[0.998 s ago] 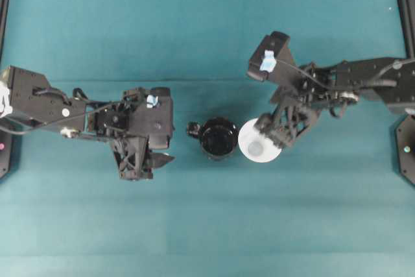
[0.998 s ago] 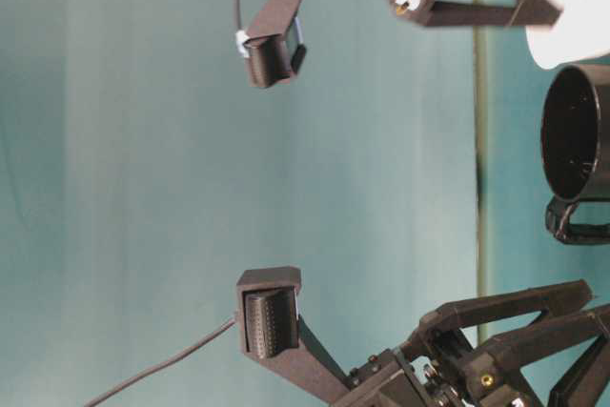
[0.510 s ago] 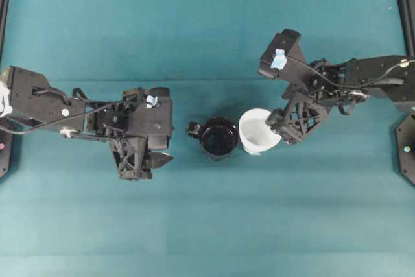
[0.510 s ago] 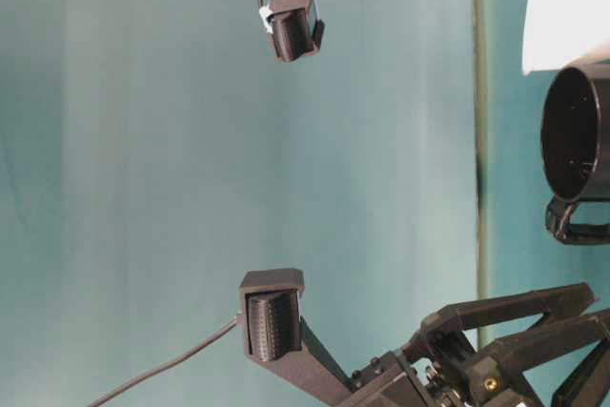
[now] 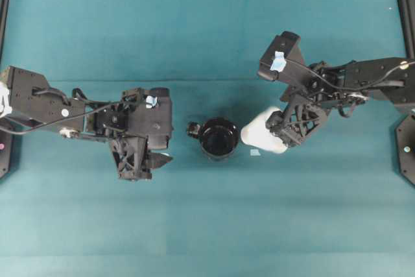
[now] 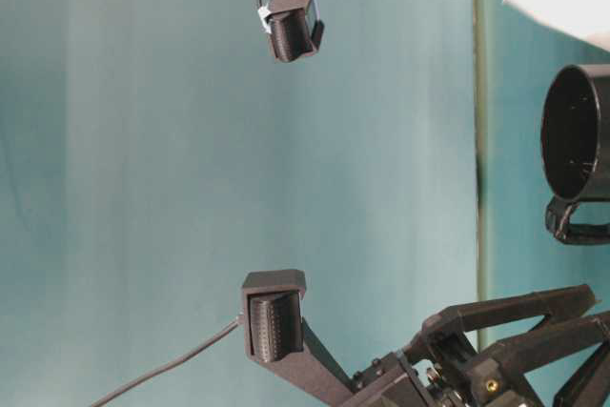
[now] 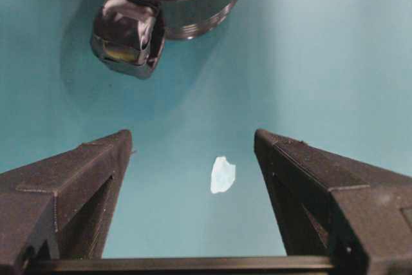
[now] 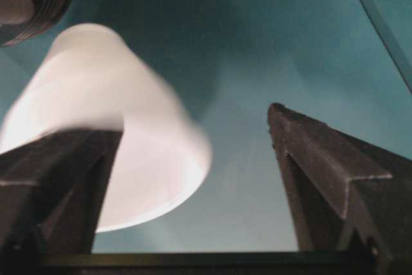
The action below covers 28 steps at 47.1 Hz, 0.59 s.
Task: Put a paper cup into the cup holder on your left arm.
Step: 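Grasp the white paper cup rim with the right gripper and lift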
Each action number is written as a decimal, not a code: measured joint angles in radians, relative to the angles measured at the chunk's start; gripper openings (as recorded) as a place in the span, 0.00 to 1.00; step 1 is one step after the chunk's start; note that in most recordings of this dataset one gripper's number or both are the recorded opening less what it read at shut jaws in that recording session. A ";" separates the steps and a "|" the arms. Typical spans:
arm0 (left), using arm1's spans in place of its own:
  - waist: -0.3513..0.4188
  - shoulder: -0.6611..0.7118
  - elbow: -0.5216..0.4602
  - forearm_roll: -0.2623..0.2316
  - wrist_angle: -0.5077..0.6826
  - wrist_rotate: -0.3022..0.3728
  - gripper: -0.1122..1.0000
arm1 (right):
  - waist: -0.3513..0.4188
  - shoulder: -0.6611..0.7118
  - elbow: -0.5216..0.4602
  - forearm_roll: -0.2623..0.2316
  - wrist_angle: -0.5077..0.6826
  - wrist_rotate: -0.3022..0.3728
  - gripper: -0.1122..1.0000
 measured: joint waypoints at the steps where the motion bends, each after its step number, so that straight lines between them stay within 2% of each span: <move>1: 0.002 0.000 0.000 0.000 0.000 -0.002 0.88 | 0.002 0.000 -0.002 0.000 0.000 0.000 0.83; 3: 0.003 0.000 0.002 0.000 0.000 -0.006 0.88 | 0.005 0.000 -0.008 0.000 0.000 0.000 0.76; 11: 0.003 0.000 0.003 0.000 0.000 -0.002 0.88 | 0.021 0.002 -0.026 0.000 0.002 0.002 0.33; 15: 0.003 0.000 0.006 0.000 0.000 -0.005 0.88 | 0.026 0.002 -0.035 0.003 0.011 0.002 0.18; 21: 0.006 0.000 0.006 0.000 0.000 -0.002 0.88 | 0.028 0.002 -0.041 0.018 0.043 0.002 0.06; 28: 0.011 0.002 0.006 0.000 0.000 -0.002 0.88 | 0.026 -0.011 -0.048 0.034 0.083 0.002 0.05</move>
